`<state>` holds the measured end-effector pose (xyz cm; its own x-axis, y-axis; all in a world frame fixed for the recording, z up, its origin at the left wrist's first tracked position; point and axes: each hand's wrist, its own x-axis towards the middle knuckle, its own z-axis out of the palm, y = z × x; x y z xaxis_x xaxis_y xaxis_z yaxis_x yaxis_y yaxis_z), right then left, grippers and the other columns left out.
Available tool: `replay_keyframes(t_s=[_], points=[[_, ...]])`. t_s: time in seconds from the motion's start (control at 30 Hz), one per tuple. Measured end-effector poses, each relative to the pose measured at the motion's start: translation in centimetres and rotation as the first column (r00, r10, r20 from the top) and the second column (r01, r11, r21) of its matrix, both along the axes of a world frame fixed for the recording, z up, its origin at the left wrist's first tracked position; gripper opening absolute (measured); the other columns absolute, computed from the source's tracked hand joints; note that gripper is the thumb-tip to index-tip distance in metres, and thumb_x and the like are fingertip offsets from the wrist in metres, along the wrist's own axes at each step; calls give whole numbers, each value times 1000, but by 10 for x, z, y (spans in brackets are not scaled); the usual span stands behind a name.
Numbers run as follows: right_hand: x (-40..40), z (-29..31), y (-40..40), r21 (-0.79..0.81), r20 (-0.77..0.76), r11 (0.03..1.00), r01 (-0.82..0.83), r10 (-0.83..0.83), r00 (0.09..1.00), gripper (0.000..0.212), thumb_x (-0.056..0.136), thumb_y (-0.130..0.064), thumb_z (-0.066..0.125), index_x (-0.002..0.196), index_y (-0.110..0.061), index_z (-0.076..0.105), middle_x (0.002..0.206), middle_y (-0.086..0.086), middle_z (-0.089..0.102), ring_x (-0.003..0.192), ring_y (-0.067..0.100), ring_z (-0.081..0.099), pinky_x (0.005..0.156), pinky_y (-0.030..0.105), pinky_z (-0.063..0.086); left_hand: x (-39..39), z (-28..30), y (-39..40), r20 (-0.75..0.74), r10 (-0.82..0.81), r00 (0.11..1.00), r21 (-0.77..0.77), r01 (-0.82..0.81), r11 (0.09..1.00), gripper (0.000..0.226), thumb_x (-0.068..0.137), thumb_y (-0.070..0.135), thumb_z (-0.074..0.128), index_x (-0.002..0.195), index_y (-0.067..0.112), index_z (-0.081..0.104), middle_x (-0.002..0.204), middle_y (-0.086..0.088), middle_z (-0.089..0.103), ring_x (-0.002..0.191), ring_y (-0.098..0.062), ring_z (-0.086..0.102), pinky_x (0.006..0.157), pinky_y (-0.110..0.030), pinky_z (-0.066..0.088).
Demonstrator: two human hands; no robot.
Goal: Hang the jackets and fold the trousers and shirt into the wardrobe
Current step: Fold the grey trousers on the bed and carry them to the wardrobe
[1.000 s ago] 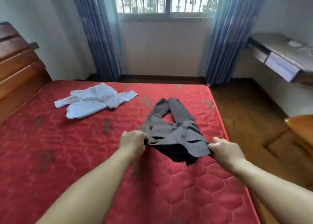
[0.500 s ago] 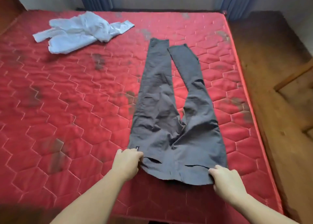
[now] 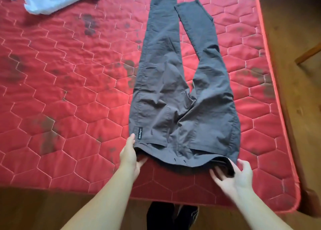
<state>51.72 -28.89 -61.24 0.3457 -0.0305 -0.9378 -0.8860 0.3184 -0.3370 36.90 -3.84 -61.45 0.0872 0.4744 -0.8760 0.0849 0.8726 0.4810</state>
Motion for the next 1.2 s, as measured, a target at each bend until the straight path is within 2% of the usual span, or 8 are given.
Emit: replay_keyframes(t_s=[0.13,0.23,0.37,0.47,0.53,0.77,1.03,1.2], points=[[3,1,3,-475,160,858,-197,305,939,17,84,-8,69,101,-10,66,106,15,66,95,29,62,85,39,51,5,9,-4,-184,35,982,86,-19,996,81,78,-12,65,147,18,34,113,-12,62,84,-24,61,73,-40,54],[16,19,0,-740,262,625,-250,609,748,50,77,0,70,124,-10,57,110,15,69,95,25,61,82,28,43,12,19,-7,-201,34,979,134,-7,991,78,74,-15,63,145,9,40,108,-13,64,86,-27,63,90,-45,54],[18,66,35,-757,430,587,-288,779,457,38,74,-8,73,108,-24,65,88,-6,72,85,18,67,79,30,48,35,51,-28,20,-123,992,234,115,965,30,72,-15,63,88,9,74,82,-10,71,82,-28,63,79,-39,51],[-7,93,77,-684,558,580,-442,806,196,26,74,-12,70,91,-31,69,79,-17,71,75,2,65,71,19,50,50,73,-48,162,-285,945,273,235,933,27,76,-8,68,89,13,77,91,-13,76,84,-28,70,82,-38,56],[-24,99,96,-615,602,567,-548,786,137,23,76,-14,67,87,-34,69,78,-15,71,73,1,65,66,16,50,55,83,-58,212,-385,898,324,307,895,27,81,-5,67,87,17,79,91,-11,76,83,-22,73,73,-31,59],[-43,89,103,-318,577,761,-565,628,522,24,89,-10,61,78,-27,74,75,-7,74,71,2,67,60,14,49,37,89,-64,121,-540,833,463,433,773,27,90,4,64,92,28,75,94,3,77,92,-11,72,80,-24,56],[-36,98,106,-225,568,797,-561,575,589,34,98,-31,54,73,-23,76,70,4,69,69,21,63,69,39,52,45,91,-74,-230,-759,609,682,657,320,42,81,21,63,115,47,58,110,20,62,107,5,55,92,-10,41],[-33,99,109,-157,523,716,-680,645,558,45,98,-43,47,81,-15,78,78,7,76,70,13,73,53,18,52,43,85,-72,-106,-736,669,530,664,528,36,63,37,72,97,32,64,92,11,72,89,-6,69,77,-26,57]])
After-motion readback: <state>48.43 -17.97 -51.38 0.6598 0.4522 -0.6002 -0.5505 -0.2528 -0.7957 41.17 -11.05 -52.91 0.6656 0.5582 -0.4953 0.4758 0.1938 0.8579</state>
